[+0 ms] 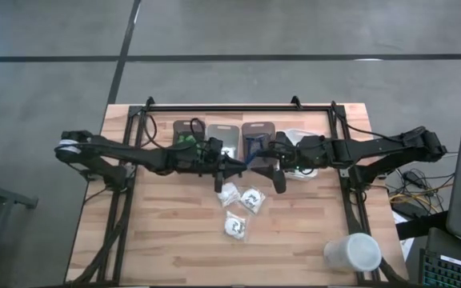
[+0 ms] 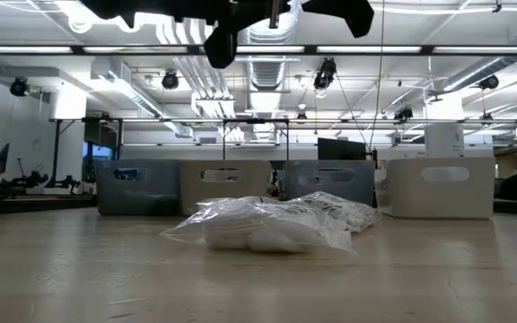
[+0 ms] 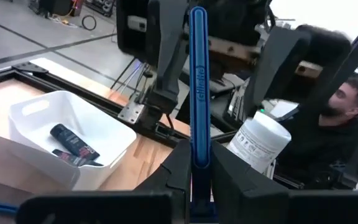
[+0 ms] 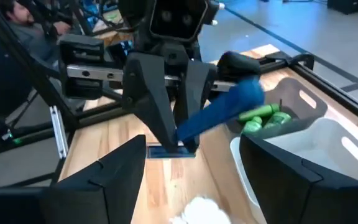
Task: Pick & Place Travel size toiletries
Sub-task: Put the blue razor into the right black bin
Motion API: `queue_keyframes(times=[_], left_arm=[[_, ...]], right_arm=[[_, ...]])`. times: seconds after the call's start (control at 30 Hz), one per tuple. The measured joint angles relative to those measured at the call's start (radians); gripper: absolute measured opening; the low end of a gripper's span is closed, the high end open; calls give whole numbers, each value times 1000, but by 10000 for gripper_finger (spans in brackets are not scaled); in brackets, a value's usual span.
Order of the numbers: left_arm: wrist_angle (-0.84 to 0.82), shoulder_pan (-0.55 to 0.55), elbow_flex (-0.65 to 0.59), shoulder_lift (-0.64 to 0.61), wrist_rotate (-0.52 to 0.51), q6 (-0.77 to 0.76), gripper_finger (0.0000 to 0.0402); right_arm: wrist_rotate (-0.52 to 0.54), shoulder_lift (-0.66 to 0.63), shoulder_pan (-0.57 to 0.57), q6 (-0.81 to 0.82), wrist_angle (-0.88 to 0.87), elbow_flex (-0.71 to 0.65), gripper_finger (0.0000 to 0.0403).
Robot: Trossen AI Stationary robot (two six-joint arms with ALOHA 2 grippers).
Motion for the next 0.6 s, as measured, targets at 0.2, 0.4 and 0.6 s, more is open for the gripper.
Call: queue_keyframes(times=[0.2, 0.4, 0.6], left_arm=[[79, 0, 10, 62, 19, 9, 39], [124, 0, 21, 81, 18, 37, 39], [124, 0, 21, 81, 18, 36, 39]], right_arm=[[0, 0, 0, 22, 0, 8, 240], [-2, 0, 1, 53, -6, 5, 218], [4, 0, 0, 57, -6, 7, 203]])
